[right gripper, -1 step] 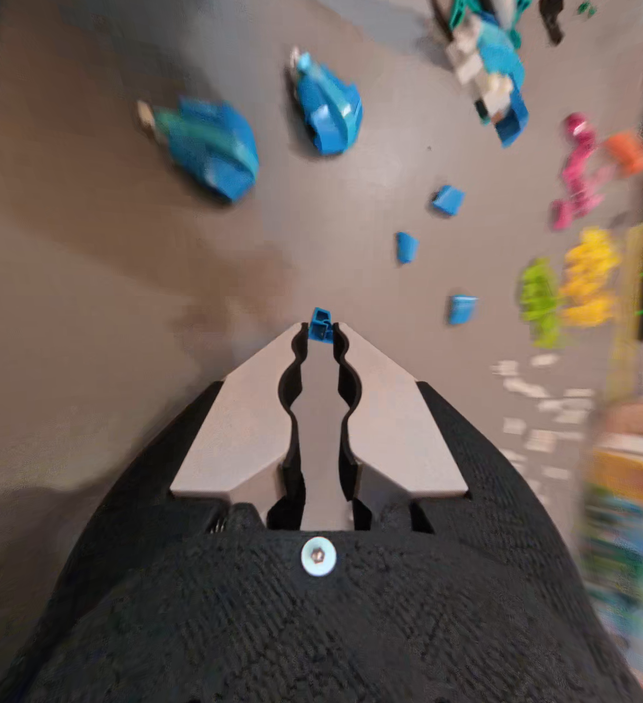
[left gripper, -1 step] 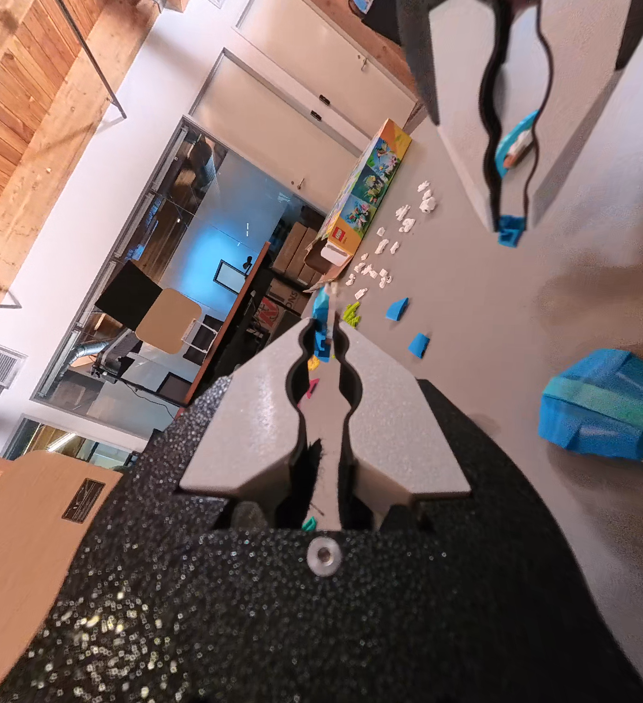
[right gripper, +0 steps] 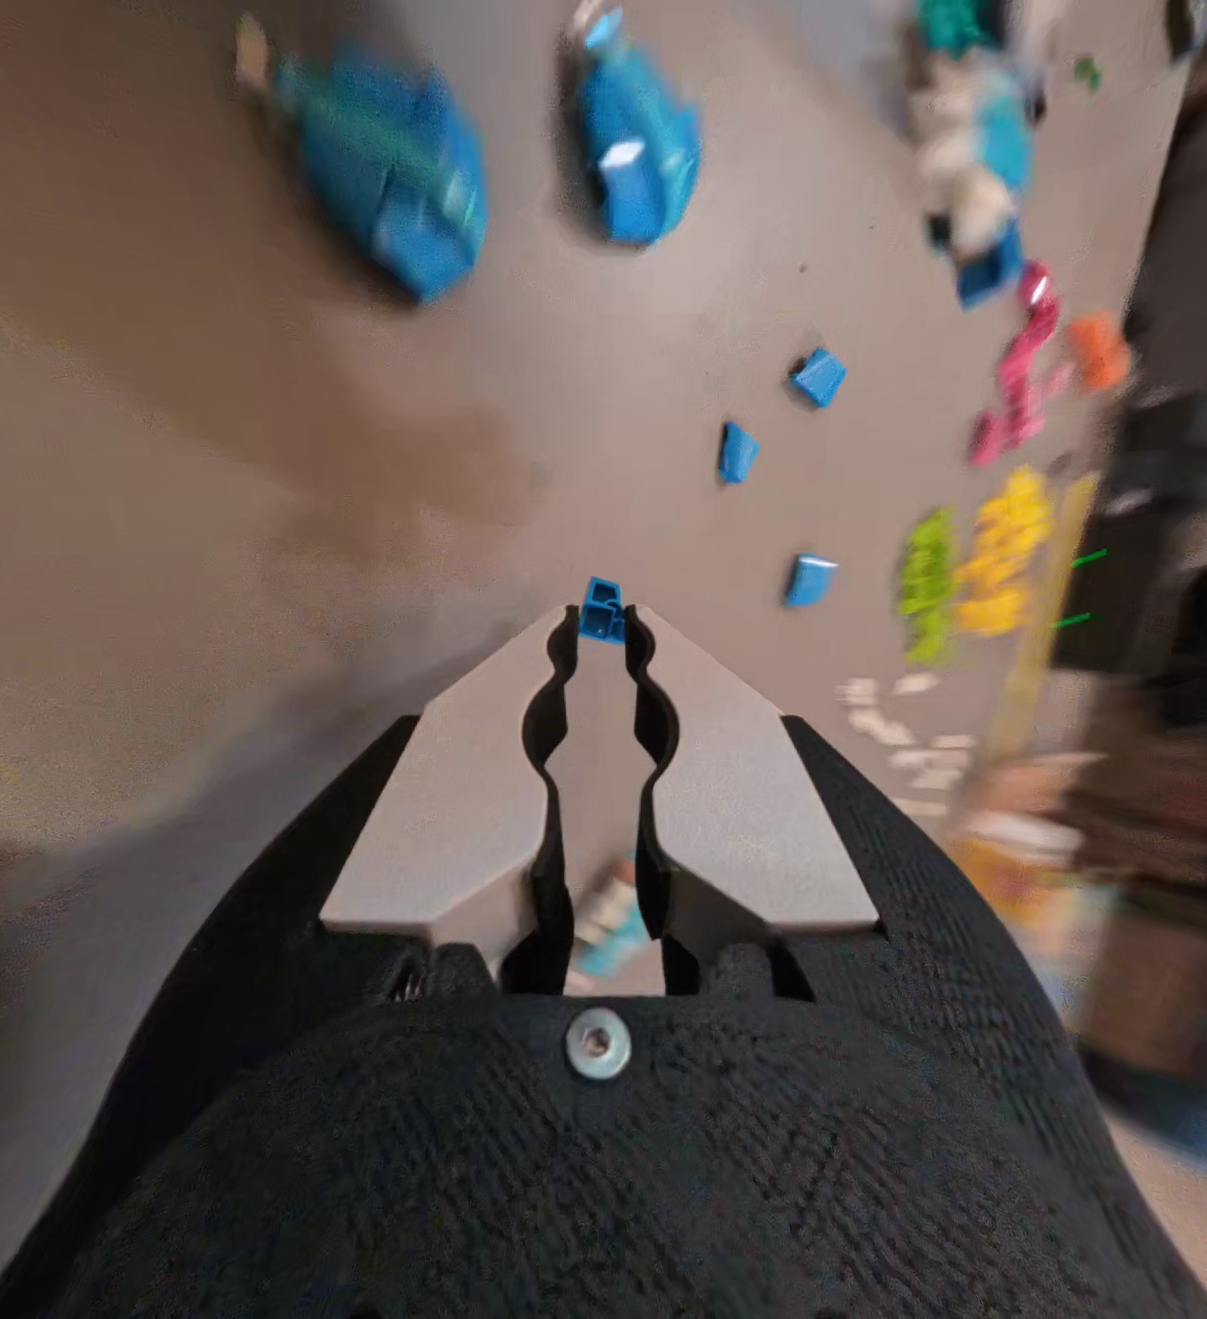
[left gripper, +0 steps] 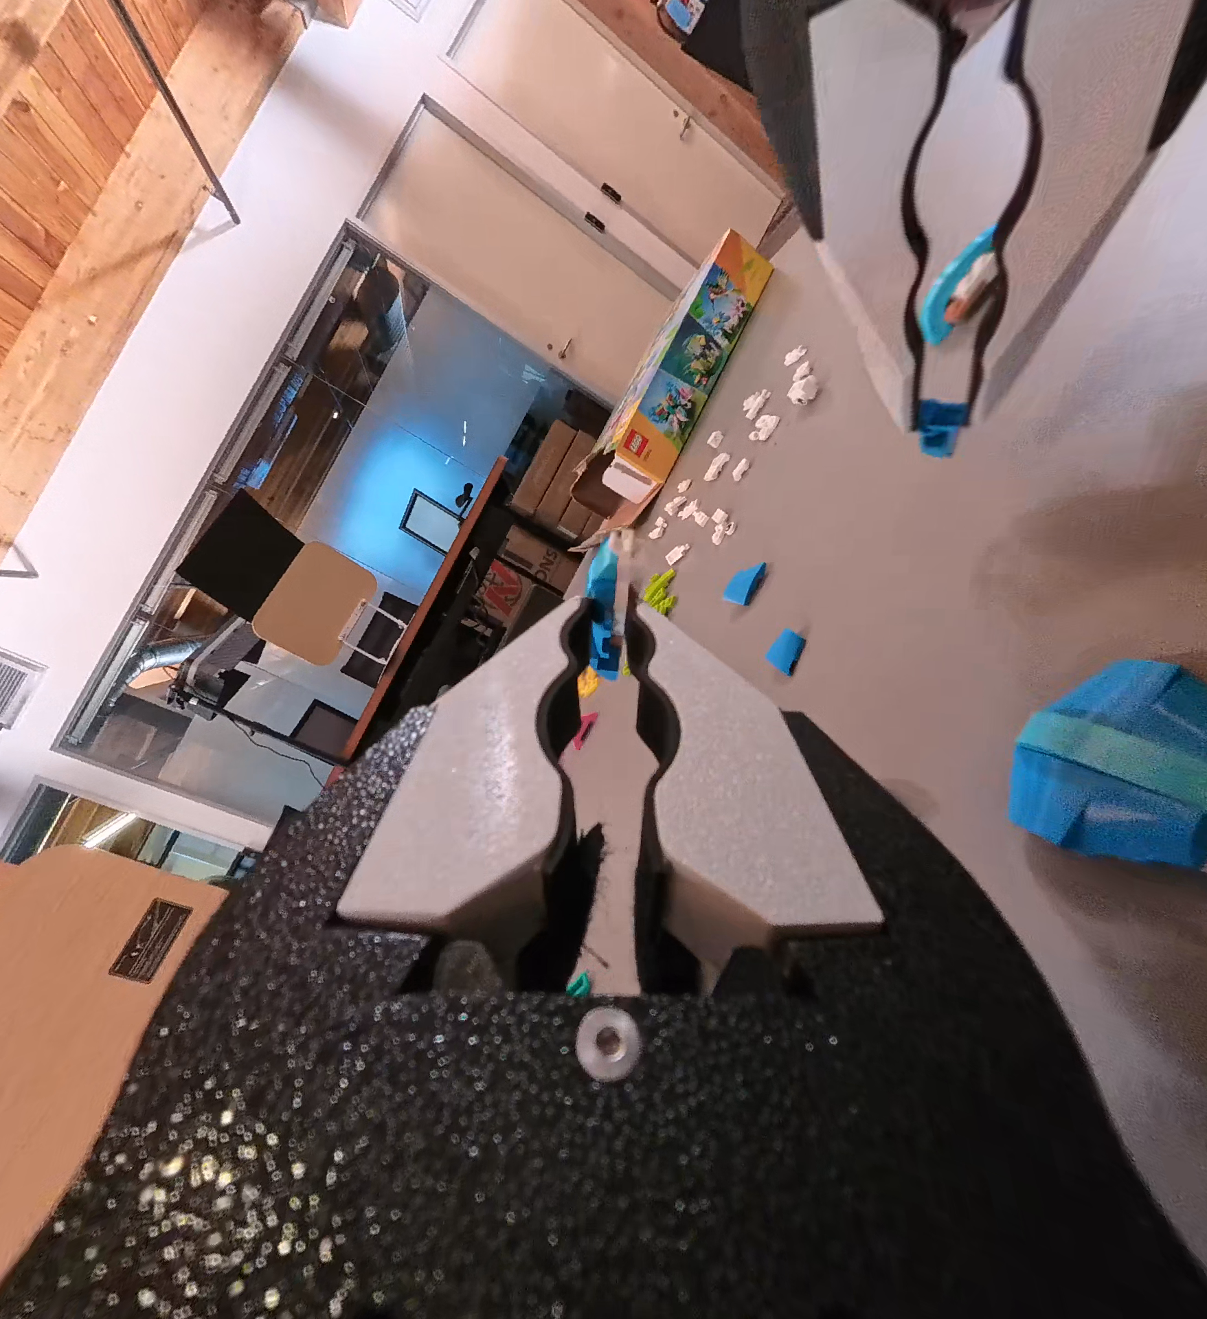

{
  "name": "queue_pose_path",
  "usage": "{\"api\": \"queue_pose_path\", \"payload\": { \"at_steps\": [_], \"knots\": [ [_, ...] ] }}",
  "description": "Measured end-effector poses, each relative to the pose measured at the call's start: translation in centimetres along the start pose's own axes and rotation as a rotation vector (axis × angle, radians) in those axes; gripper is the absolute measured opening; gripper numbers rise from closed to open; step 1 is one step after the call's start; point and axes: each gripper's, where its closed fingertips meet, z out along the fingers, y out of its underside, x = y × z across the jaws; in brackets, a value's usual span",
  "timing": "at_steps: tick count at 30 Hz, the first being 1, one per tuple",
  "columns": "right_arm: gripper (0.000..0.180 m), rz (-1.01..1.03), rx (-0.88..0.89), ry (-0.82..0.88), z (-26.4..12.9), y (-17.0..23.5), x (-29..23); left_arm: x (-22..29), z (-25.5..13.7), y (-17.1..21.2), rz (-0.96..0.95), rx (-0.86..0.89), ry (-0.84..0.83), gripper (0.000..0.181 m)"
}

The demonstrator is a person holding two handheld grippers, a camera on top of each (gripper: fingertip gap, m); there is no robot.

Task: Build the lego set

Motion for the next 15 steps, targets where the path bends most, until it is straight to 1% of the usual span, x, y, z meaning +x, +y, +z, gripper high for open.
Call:
{"api": "queue_pose_path", "payload": {
  "at_steps": [2, 3, 4, 5, 7, 8, 10, 11, 12, 13, 15],
  "knots": [
    [0.011, -0.453, -0.234, 0.079, 0.2, 2.0, 0.8, 0.1, 0.0, 0.0, -0.005, 0.001, 0.003, 0.007],
    [0.011, -0.657, -0.325, 0.083, 0.3, 2.6, 0.7, 0.1, 0.0, 0.0, -0.001, 0.002, 0.001, 0.007],
    [0.011, -0.832, -0.375, 0.081, 0.5, 2.8, 0.5, 0.1, 0.0, 0.0, 0.003, 0.001, -0.001, 0.007],
    [0.011, -0.964, -0.396, 0.068, 0.6, 2.8, 0.0, 0.2, 0.0, 0.0, 0.004, 0.001, -0.001, 0.006],
    [0.011, -1.108, -0.386, 0.047, 0.6, 2.2, -1.1, 0.2, -0.1, -0.1, 0.006, 0.004, -0.003, 0.006],
    [0.010, -1.148, -0.365, 0.043, 0.6, 1.6, -1.7, 0.3, -0.1, -0.2, 0.005, 0.009, -0.002, 0.006],
    [0.002, -1.181, -0.281, 0.021, 0.2, 0.2, -3.3, 0.4, -0.1, -0.3, 0.005, 0.014, 0.003, 0.006],
    [0.006, -1.170, -0.240, 0.038, 0.0, -0.7, -3.6, 0.5, -0.1, -0.4, 0.004, 0.018, 0.005, 0.006],
    [0.020, -1.126, -0.207, 0.046, -0.4, -1.3, -3.7, 0.5, -0.1, -0.5, 0.003, 0.023, 0.005, 0.006],
    [0.031, -1.035, -0.182, 0.022, -0.8, -1.6, -3.9, 0.5, -0.1, -0.6, -0.002, 0.029, 0.003, 0.006],
    [0.036, -0.718, -0.130, -0.049, -1.9, -1.5, -4.0, 0.5, -0.1, -0.9, -0.004, 0.042, -0.004, 0.006]
  ]
}}
